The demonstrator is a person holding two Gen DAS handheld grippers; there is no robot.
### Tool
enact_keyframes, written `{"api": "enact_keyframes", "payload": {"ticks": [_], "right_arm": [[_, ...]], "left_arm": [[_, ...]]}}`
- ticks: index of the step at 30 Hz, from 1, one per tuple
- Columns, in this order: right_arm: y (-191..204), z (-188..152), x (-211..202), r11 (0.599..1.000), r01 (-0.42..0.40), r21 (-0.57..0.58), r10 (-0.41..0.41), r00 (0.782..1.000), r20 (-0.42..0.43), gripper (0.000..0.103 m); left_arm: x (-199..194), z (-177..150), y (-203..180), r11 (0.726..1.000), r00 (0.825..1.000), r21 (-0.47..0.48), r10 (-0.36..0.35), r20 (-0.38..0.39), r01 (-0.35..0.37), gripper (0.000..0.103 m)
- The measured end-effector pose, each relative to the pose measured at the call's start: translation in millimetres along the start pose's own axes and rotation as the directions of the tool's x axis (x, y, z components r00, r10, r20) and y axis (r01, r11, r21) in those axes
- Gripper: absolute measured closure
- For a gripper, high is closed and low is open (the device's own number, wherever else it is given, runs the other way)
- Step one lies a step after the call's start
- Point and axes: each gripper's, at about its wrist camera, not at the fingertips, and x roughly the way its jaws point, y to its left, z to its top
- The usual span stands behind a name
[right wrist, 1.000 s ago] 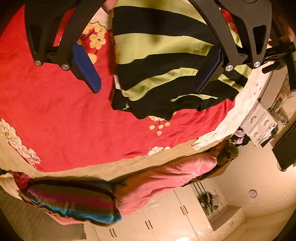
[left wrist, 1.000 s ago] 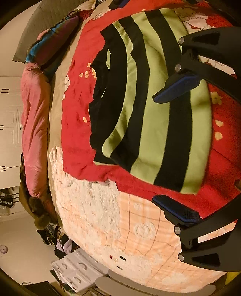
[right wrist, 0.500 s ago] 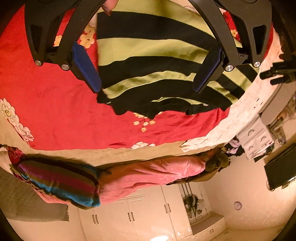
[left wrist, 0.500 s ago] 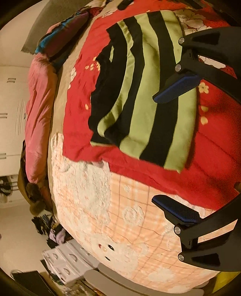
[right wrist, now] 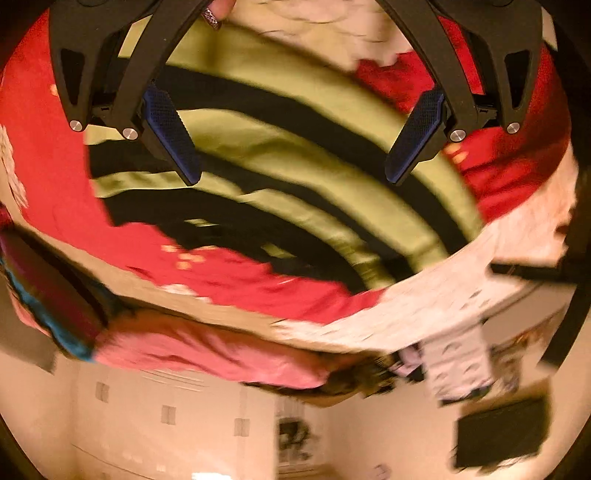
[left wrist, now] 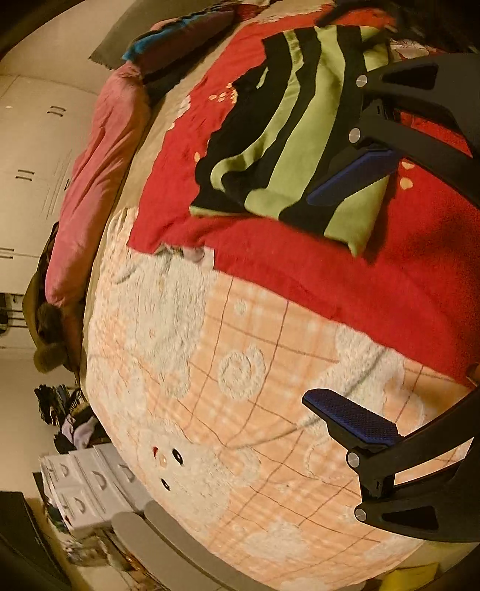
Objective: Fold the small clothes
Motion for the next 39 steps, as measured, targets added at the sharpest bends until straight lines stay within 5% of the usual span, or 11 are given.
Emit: {"api": "enact_keyframes", "payload": {"ticks": [8,21,27,30,32,35,39], "right_arm": [[84.1,-6.3,21.0,0.979,-0.032,-0.200,0.025,0.999,-0.037,0.009],[144.3,7.8,72.8,0.983,-0.078,-0.169,0.058,0.991,-0.123,0.009],[154.6,6.5,104.8,0.983,0.002,-0.184,-0.032,0.986,-0.162,0.010],[130.8,5.4,110.8,0.998,-0.015,-0.063,0.004,0.983,-0.181,0.035],[116.5,5.3,108.0,0.998,-0.069,0.000,0.068,0.983,-0.173,0.065],[102.0,3.9,102.5,0.986,-0.153,0.072,0.163,0.974,-0.155,0.093],[92.8,-0.3,89.8,0.970,-0.221,0.104,0.233,0.966,-0.117,0.100]], "left_arm": [[9.5,-0.6,29.3,0.998,1.000,-0.063,-0.025,-0.003,0.024,0.004],[24.3,-5.6,51.3,0.989,0.997,-0.124,-0.082,-0.015,0.079,0.004],[34.4,-0.8,46.9,0.984,0.993,-0.142,-0.113,-0.026,0.109,0.004],[41.8,8.9,33.8,0.981,0.988,-0.129,-0.152,-0.027,0.147,0.004],[46.5,14.3,24.4,0.980,0.986,-0.120,-0.164,-0.032,0.159,0.004],[57.2,24.8,11.0,0.971,0.976,-0.116,-0.214,-0.047,0.207,0.004],[78.3,37.4,-8.9,0.954,0.954,-0.123,-0.284,-0.096,0.272,0.004]]}}
